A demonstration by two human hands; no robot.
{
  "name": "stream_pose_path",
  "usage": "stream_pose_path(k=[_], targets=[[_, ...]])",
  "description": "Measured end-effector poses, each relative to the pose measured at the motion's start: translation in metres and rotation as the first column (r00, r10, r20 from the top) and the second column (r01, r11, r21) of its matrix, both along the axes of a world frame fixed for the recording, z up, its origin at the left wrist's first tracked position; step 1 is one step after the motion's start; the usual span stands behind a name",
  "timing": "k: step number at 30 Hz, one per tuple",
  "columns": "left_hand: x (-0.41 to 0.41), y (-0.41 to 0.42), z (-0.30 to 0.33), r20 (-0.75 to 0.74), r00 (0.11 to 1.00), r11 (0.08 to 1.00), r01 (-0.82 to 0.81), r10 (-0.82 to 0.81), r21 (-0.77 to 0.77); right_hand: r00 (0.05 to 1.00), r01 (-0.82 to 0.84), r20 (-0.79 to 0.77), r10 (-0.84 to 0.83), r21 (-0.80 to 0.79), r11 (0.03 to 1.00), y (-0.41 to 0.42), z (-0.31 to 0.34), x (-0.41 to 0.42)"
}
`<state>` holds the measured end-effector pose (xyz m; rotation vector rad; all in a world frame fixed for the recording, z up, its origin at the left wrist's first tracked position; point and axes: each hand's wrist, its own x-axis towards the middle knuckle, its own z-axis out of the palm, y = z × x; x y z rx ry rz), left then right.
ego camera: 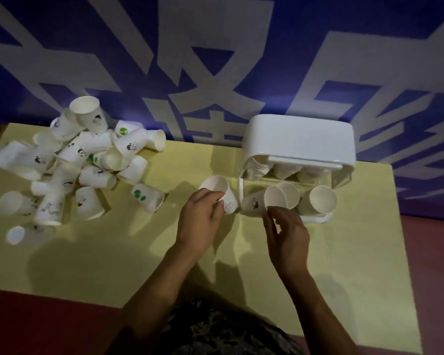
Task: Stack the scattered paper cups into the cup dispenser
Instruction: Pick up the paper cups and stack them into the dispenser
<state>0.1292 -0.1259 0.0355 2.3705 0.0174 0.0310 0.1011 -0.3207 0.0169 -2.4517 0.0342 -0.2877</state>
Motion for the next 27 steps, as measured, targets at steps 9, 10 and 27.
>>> stream_pose_path(k=[9,10,27], targets=[[0.029,-0.112,0.014,0.089,0.945,0.948,0.308,-0.315,0.077,0.965,0.258,0.072,-0.253,-0.073,0.963,-0.097,0.006,0.0],[0.032,-0.12,0.011,0.065,0.94,0.939,0.328,-0.335,0.098,0.968,0.249,0.053,-0.245,-0.094,0.964,-0.103,0.005,0.002],[0.053,-0.164,-0.04,-0.306,0.867,0.847,0.471,-0.393,0.247,0.945,-0.077,-0.325,-0.032,-0.319,0.945,-0.132,-0.032,0.038]])
